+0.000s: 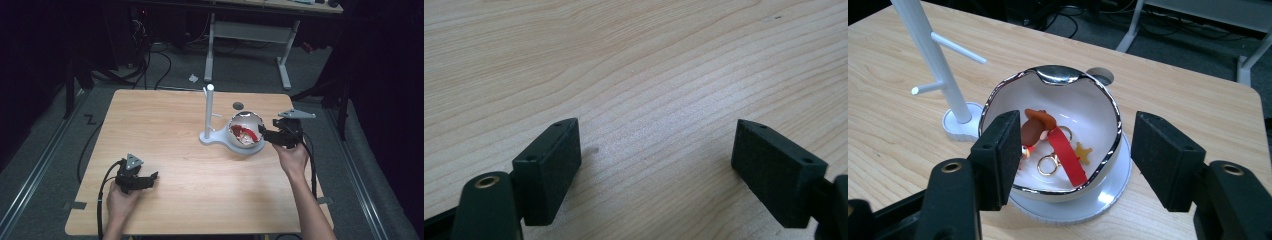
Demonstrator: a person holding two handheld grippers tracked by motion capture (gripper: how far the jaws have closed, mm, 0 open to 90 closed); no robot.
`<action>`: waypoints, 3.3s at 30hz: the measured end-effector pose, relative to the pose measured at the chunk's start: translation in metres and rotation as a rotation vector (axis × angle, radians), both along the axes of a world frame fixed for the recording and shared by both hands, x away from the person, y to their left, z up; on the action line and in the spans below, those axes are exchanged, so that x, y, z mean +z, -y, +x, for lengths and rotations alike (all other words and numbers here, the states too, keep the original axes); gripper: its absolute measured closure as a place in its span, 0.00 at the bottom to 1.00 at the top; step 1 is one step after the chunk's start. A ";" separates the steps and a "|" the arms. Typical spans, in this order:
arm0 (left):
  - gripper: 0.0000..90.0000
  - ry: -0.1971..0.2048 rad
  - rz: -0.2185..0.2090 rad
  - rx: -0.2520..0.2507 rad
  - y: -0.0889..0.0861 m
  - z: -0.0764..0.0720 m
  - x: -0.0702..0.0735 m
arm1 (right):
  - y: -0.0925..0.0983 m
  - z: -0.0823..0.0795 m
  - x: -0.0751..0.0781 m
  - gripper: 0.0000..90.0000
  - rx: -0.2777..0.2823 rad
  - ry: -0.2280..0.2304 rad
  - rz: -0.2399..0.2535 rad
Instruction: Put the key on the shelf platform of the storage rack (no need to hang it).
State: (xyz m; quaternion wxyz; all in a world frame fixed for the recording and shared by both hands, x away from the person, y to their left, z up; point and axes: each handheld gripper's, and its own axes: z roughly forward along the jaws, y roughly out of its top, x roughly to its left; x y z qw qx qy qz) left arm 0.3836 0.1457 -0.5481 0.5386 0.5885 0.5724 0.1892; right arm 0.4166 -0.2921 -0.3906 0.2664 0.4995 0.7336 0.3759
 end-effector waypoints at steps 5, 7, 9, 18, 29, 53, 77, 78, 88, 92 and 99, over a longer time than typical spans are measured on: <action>0.22 0.000 0.001 0.000 0.000 0.000 0.000 | 0.005 -0.008 0.005 0.41 0.000 0.017 0.003; 0.22 0.000 0.001 0.000 0.000 0.000 0.000 | 0.006 -0.011 0.007 0.42 -0.003 0.024 -0.001; 0.22 0.000 0.001 -0.001 0.000 0.000 0.000 | 0.007 -0.013 0.009 0.43 -0.007 0.024 -0.001; 0.22 0.000 0.001 0.000 0.000 0.000 0.000 | 0.010 -0.021 0.015 0.44 -0.012 0.025 0.004; 0.22 -0.001 0.001 -0.002 0.000 0.000 0.000 | 0.021 -0.033 0.010 0.46 -0.018 0.015 0.027; 0.22 0.000 0.003 -0.001 0.000 0.000 0.000 | 0.040 -0.069 0.005 0.48 -0.038 0.067 0.073; 0.22 0.000 0.005 -0.001 0.000 0.000 0.000 | 0.024 -0.094 -0.020 0.48 0.013 0.068 0.114; 0.22 0.000 0.005 -0.001 0.000 0.000 0.000 | 0.022 -0.095 -0.023 0.48 0.012 0.065 0.123; 0.22 0.000 0.005 -0.001 0.000 0.000 0.000 | 0.013 -0.097 -0.040 0.49 0.027 0.054 0.145; 0.22 0.000 0.004 -0.001 0.000 0.000 0.000 | 0.010 -0.097 -0.044 0.49 0.031 0.046 0.153; 0.22 0.000 0.004 -0.001 0.000 0.000 0.000 | 0.003 -0.097 -0.053 0.49 0.046 0.034 0.165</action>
